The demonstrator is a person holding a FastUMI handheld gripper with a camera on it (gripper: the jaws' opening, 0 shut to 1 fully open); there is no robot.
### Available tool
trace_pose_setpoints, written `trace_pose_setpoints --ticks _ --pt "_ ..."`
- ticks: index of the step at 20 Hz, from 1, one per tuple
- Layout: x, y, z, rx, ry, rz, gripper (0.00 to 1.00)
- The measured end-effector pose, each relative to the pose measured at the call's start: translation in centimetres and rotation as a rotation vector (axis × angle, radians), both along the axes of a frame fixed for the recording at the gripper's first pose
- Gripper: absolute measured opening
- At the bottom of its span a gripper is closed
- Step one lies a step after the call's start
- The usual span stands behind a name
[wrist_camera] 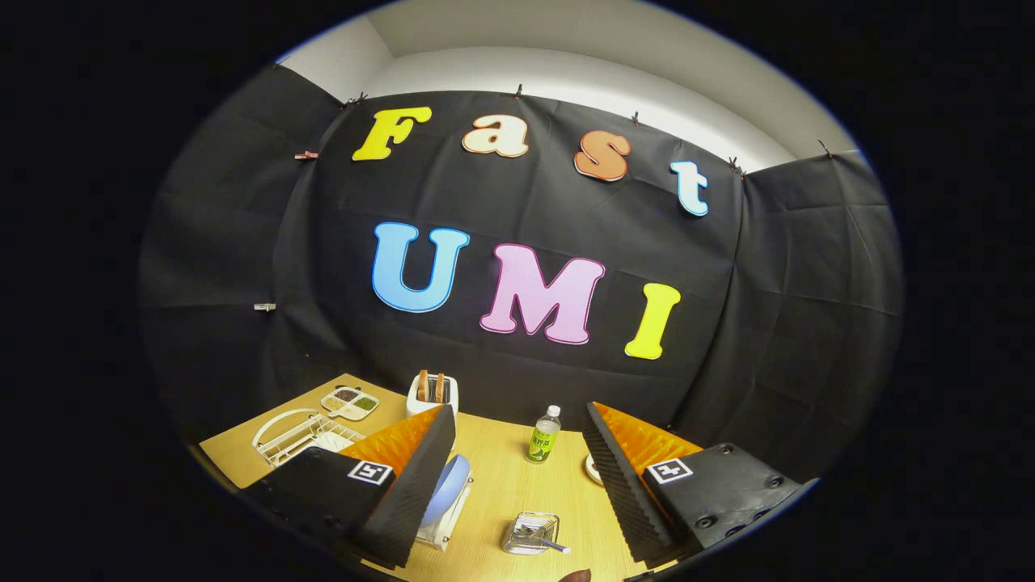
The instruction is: Take the plate from the dish rack, then take the spoon from the basket and place it into the plate.
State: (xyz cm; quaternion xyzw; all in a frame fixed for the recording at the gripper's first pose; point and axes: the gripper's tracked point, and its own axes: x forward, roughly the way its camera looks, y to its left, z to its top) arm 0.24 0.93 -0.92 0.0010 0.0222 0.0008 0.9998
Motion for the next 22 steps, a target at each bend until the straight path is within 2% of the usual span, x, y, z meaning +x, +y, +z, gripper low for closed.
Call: trace_pose_setpoints --ticks 4,7,11,16,22 --pt "-0.2 0.4 -0.3 -0.001 0.010 0.004 0.98" --pt "0.2 1.2 -1.7 0.007 0.065 0.020 0.98" --pt "1.7 2.7 -5.7 0.003 0.222 0.045 0.98" --pt "3.8 5.7 -13.5 0.045 0.461 0.068 0.96" --pt "7.0 8.5 -21.5 0.066 0.686 0.032 0.95"
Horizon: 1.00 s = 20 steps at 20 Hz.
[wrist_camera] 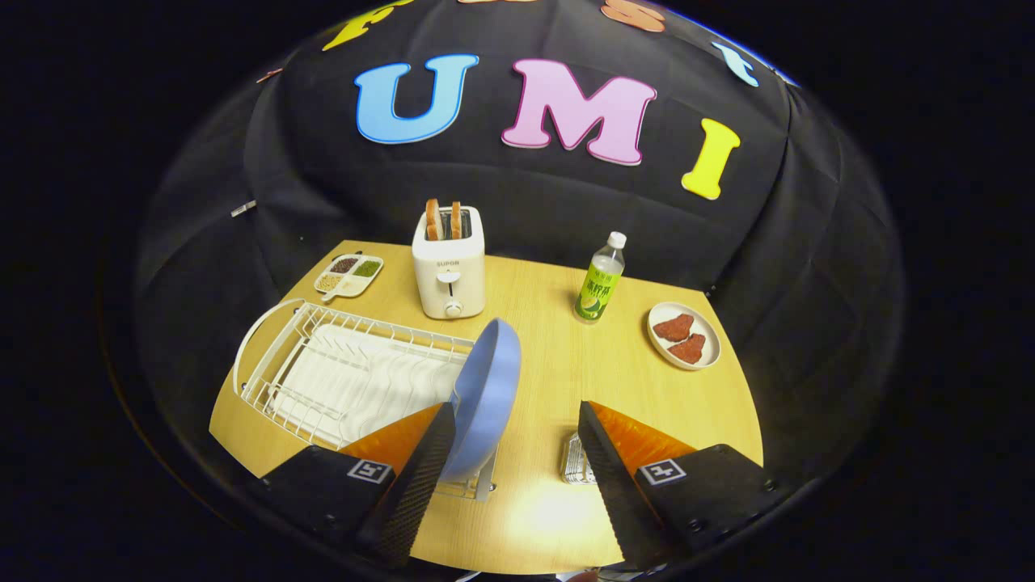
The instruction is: Take the plate from the dish rack, then take the spoon from the basket and place it into the plate.
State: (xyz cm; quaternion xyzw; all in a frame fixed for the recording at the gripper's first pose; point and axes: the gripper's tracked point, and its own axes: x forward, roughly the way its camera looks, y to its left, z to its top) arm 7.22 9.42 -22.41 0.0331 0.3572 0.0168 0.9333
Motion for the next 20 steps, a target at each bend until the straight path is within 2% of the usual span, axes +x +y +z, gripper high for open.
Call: trace_pose_setpoints --ticks 4,5,7,9,13,20 --pt "1.8 0.9 -4.1 -0.045 0.104 -0.046 0.83" --pt "2.0 1.3 -5.2 -0.047 0.137 -0.053 0.77" --pt "2.1 2.0 -7.2 -0.043 0.194 -0.071 0.59" --pt "1.8 2.0 -6.6 -0.051 0.222 -0.117 0.41" --pt "2.9 2.2 -6.2 -0.104 0.231 -0.122 0.35" --pt "4.9 1.3 -1.0 -0.200 0.118 -0.133 0.30"
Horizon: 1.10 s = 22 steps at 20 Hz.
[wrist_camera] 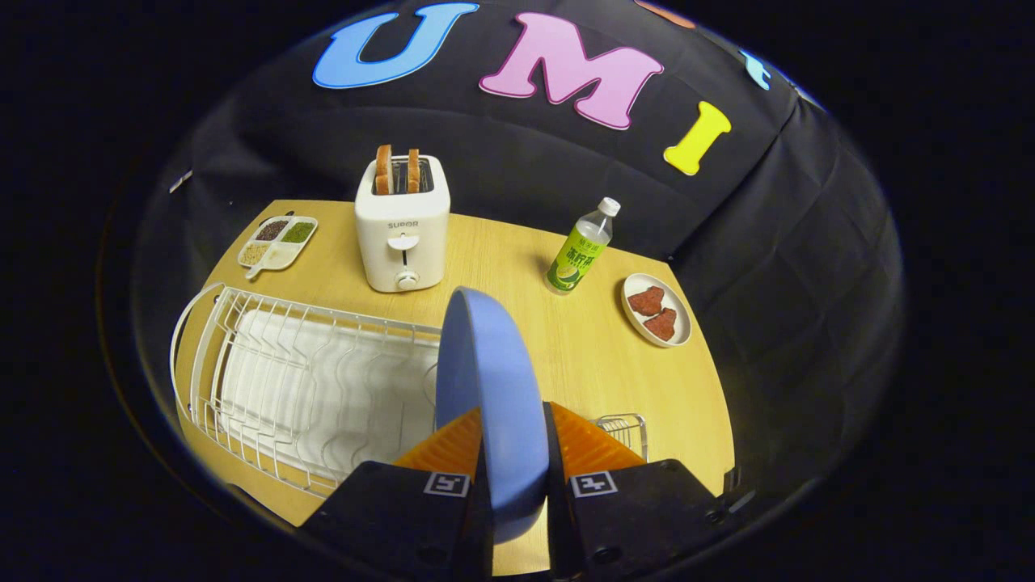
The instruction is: Take the plate from the dish rack, then take the spoon from the basket and place it into the plate.
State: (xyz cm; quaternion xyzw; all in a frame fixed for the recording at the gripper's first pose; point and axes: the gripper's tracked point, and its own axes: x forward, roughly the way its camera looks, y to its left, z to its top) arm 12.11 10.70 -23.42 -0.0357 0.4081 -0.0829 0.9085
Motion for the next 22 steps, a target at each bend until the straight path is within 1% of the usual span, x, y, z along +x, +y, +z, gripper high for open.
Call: trace_pose_setpoints --ticks 2,4,8,13,17,20,22 --pt "-0.2 -0.3 1.3 -0.008 -0.040 0.014 0.29" --pt "-0.9 -0.5 2.4 0.035 -0.076 0.018 0.29" --pt "-3.6 -1.6 4.3 0.198 -0.112 0.022 0.29" --pt "-8.4 -3.8 5.1 0.394 -0.109 0.024 0.29" --pt "-13.4 -4.8 3.3 0.523 -0.055 0.015 0.29" --pt "-17.2 -4.6 0.8 0.623 0.008 -0.009 0.29" --pt "-19.3 -4.5 -1.1 0.657 0.054 -0.014 0.29"
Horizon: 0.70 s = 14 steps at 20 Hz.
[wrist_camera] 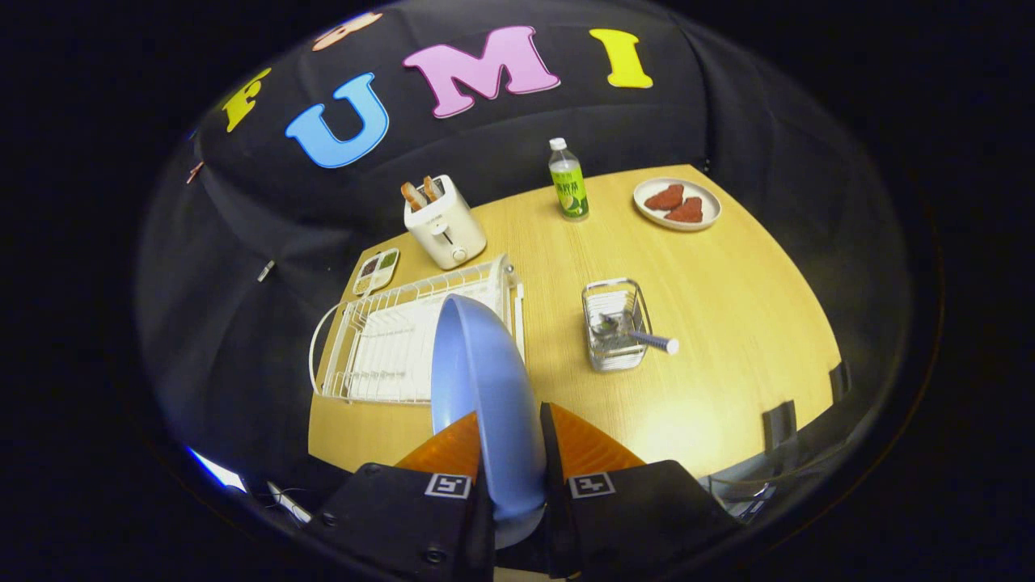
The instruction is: Take the plate from the dish rack, then take the spoon from the basket and place it into the plate.
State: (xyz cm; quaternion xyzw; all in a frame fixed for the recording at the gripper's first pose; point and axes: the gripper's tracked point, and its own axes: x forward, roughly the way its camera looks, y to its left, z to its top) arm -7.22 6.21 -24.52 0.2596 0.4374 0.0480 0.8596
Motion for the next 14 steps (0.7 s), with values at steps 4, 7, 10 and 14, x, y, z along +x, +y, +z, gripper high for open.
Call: trace_pose_setpoints --ticks 4,7,10,14 --pt "-3.3 0.6 -4.3 0.007 0.077 0.029 0.29" --pt "-3.8 1.9 -6.7 0.059 0.112 0.037 0.29" --pt "-3.8 3.1 -9.5 0.124 0.148 0.033 0.29" --pt "-4.0 4.3 -12.3 0.183 0.182 0.022 0.29"
